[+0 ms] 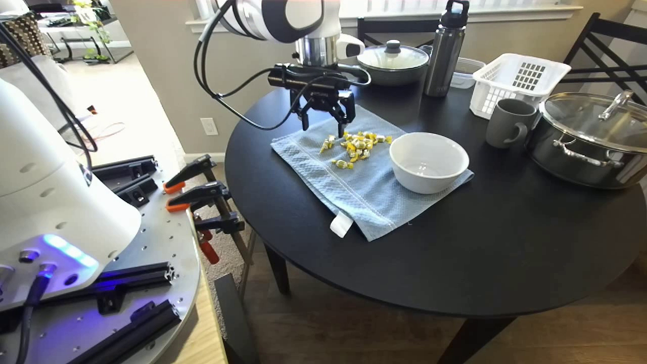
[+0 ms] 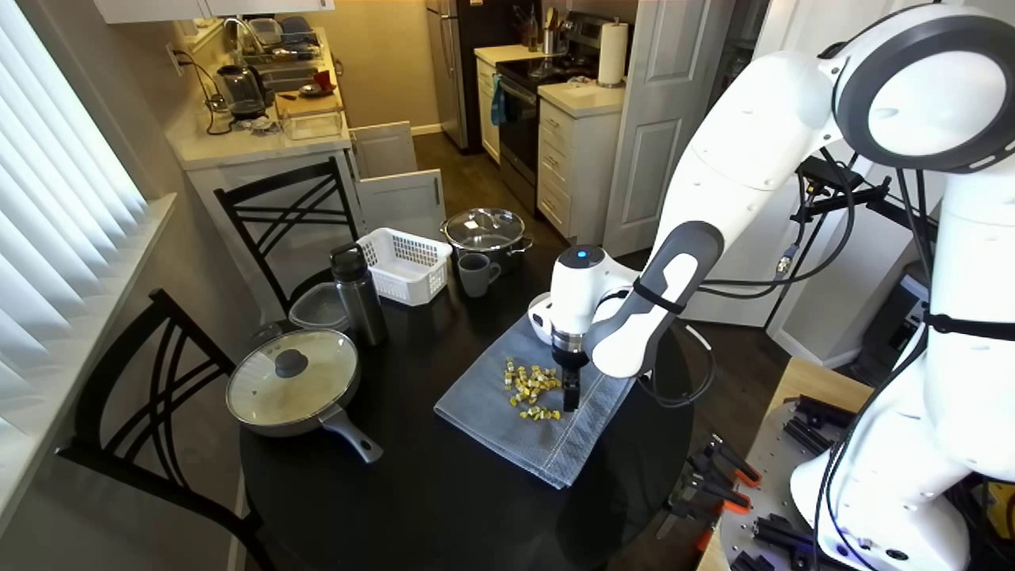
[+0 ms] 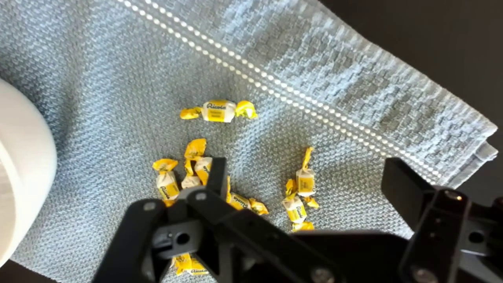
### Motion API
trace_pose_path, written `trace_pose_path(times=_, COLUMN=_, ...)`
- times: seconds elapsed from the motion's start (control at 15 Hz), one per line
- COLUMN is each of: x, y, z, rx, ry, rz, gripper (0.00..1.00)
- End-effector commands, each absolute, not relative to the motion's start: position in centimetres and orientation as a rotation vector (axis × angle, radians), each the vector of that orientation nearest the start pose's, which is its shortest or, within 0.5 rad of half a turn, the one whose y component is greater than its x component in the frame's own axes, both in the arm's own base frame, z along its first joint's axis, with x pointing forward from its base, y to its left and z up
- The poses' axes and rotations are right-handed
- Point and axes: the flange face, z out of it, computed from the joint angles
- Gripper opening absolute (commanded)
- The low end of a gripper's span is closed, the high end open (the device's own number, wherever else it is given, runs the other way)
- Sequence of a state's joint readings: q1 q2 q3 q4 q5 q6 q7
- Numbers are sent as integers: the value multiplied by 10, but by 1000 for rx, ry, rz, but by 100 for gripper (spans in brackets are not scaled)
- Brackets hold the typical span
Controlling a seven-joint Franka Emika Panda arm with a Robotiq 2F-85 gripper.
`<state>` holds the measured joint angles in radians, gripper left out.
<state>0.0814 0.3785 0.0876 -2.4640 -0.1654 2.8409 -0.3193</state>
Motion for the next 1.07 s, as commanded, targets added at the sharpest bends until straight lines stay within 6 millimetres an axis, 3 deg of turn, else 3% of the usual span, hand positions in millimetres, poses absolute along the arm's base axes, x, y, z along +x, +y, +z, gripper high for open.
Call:
trace_pose_path(times=0.0, x=464, y=92, z=148, rx=-2996, ry=-996, rz=0, gripper=100)
trace_pose_path(times=0.13, x=464, y=92, z=148, rx=-2996, ry=-996, rz=0, gripper=100)
trace_pose_path(times=0.67, x=477, y=138, z=89, rx=-2958, ry=-1115, rz=-144, gripper=100)
trace_pose_path(times=1.0, x=492, y=136, z=78, rx=-2990, ry=-1091, rz=-222, gripper=100)
